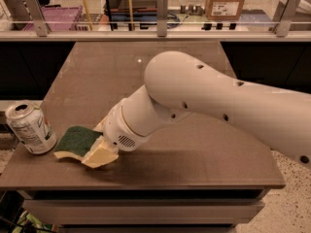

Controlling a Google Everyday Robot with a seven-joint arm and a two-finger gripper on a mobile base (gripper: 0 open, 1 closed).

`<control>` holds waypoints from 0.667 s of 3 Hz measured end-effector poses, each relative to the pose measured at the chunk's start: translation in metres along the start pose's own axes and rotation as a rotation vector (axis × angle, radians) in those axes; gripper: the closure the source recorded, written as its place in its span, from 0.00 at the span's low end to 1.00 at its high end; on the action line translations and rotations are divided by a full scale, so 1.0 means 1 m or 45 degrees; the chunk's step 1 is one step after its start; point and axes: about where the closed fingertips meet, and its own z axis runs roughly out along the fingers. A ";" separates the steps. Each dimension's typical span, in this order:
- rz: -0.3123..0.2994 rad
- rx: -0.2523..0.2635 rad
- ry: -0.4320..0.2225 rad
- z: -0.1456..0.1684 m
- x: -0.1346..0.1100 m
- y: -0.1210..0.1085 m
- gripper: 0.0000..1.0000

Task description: Move sponge near 7up can

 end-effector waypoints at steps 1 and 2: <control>-0.005 0.001 0.001 0.000 -0.001 0.001 0.36; -0.011 0.003 0.003 -0.001 -0.003 0.002 0.12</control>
Offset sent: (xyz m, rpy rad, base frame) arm -0.0010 0.0008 0.0011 -0.0011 -0.0033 0.0021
